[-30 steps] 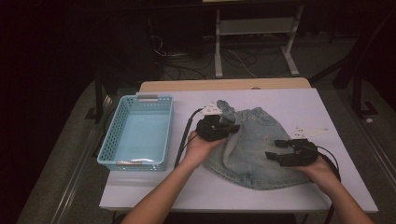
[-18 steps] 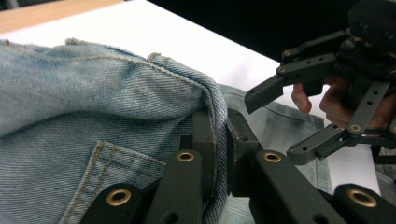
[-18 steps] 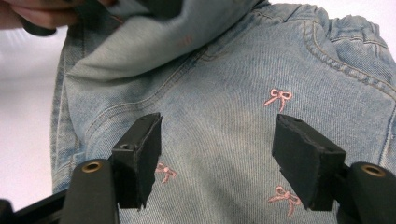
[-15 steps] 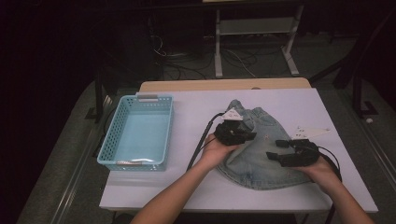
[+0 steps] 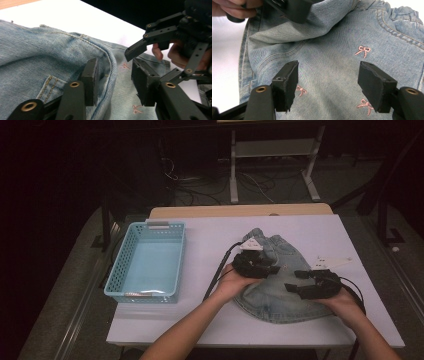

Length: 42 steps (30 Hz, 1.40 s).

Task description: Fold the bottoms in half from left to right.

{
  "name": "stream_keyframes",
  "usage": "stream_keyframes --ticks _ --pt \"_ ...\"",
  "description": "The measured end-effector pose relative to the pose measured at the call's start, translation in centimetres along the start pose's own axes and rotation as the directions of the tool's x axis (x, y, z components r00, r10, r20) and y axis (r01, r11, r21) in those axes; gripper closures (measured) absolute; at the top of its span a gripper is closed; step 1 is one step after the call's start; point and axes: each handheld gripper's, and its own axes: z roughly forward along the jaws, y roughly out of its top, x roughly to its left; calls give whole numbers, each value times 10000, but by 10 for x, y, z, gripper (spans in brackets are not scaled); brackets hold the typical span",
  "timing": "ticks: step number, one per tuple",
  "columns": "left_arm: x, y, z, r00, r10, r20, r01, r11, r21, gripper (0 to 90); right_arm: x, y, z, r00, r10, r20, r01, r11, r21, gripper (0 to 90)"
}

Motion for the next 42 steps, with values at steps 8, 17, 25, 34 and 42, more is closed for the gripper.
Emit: stream_keyframes --ticks 8,17,25,34,42 --pt "2 2 -17 9999 34 -101 -34 10000 -8 452 0 0 1 10000 17 -50 -17 10000 21 324" --pt "4 -5 -50 9984 357 -448 -352 9993 129 342 0 0 2 9999 -12 -151 13 10000 50 322" --pt "7 -25 -74 9948 437 -919 -417 9989 236 233 -1 0 3 9999 1 -165 1 9999 107 320" --pt "5 -43 -89 9868 314 -1588 -288 9994 190 139 -1 0 4 9999 30 -169 -28 9999 120 317" --pt "0 -61 -96 9748 464 -2182 -361 9980 512 16 -1 -1 4 9998 36 -185 -34 9999 127 314"
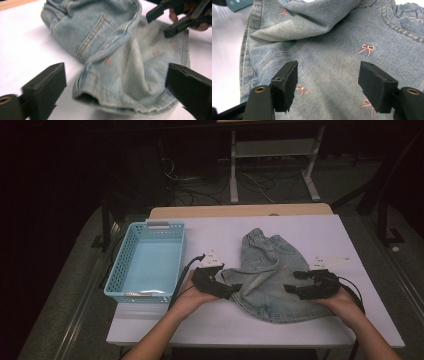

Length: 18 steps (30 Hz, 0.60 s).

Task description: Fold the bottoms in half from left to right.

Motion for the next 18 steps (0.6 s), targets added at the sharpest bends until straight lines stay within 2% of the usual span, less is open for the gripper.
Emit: stream_keyframes --ticks 6,12,18 --pt "-4 -11 -1 9999 119 -88 -117 9997 212 0 1 0 0 10000 1 -20 -1 10000 14 311" --pt "-6 -32 -4 9998 -200 27 198 9976 669 0 0 0 0 10000 32 -49 -32 10000 -13 295" --pt "-11 -50 -10 9998 -168 -55 173 9945 1035 0 1 0 1 10000 41 5 -41 10000 17 284"
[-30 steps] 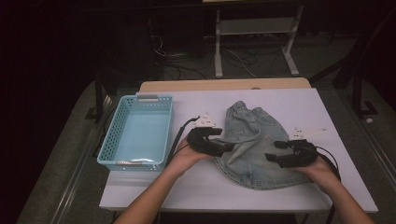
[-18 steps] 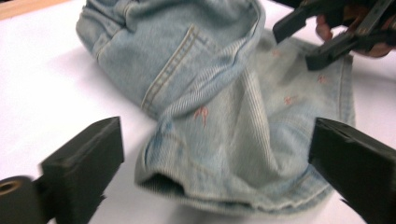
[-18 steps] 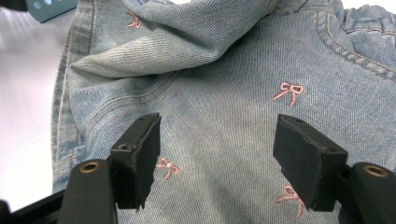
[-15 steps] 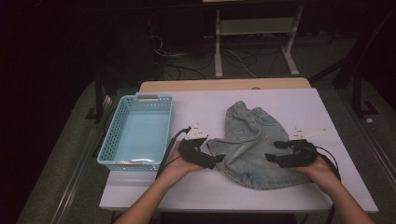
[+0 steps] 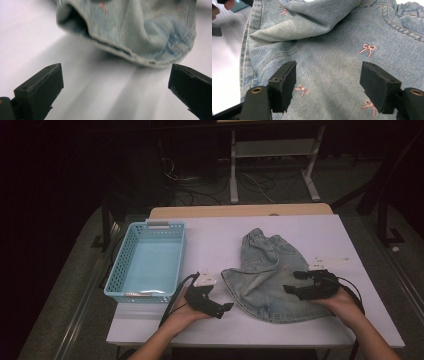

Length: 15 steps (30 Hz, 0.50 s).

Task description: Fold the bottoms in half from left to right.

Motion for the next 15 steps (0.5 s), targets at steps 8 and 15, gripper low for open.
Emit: stream_keyframes --ticks 8,15 --pt "2 -4 -2 10000 -44 -69 44 10000 84 0 1 3 2 9994 337 -84 -339 9992 -225 196" --pt "6 -3 -1 9997 -222 77 222 9997 32 0 6 15 10 9991 312 -298 -323 9989 -350 144"
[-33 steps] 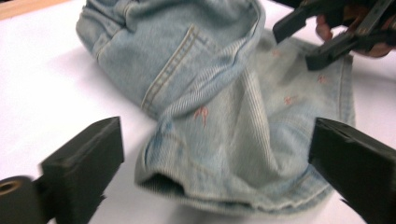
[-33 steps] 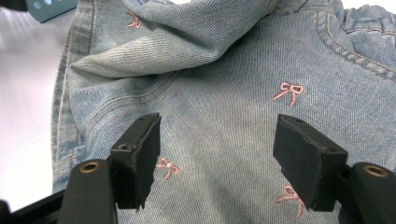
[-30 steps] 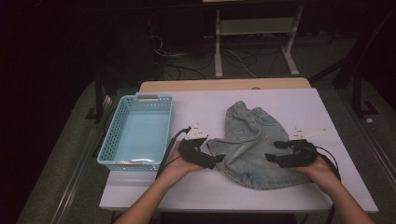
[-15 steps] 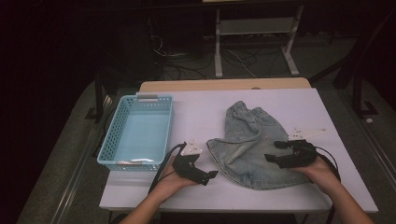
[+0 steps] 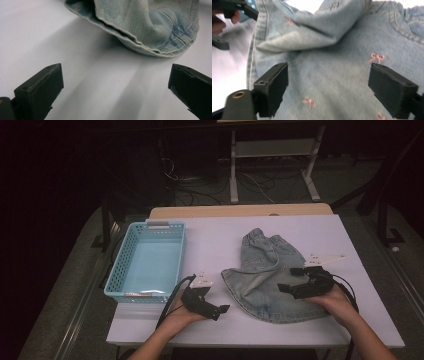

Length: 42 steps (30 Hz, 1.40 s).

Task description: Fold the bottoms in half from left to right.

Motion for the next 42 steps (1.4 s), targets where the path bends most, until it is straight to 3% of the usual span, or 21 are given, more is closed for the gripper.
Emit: stream_keyframes --ticks 6,8,23,30,38,41,42 --pt "0 0 2 9999 37 103 -38 9999 143 0 1 13 9 9992 -129 388 126 9999 79 167" --pt "0 0 2 9999 13 126 -15 9999 129 0 -1 17 11 9997 -172 177 172 9999 6 162" --pt "1 0 2 9998 -76 185 73 9999 134 0 -11 38 38 9995 -326 49 326 9994 -102 201" --pt "2 0 2 9997 -64 219 62 9999 97 0 -20 37 47 9999 -134 -53 135 9997 224 323" --pt "2 0 3 9997 1 249 -4 9999 136 0 -21 34 49 10000 -43 -90 46 9993 368 430" --pt "2 0 3 9997 4 242 -8 9999 138 0 -21 34 50 10000 -59 -4 59 9993 377 547" --pt "2 0 3 9997 -6 247 3 9999 135 0 -21 34 50 10000 -59 -4 59 9993 377 547"
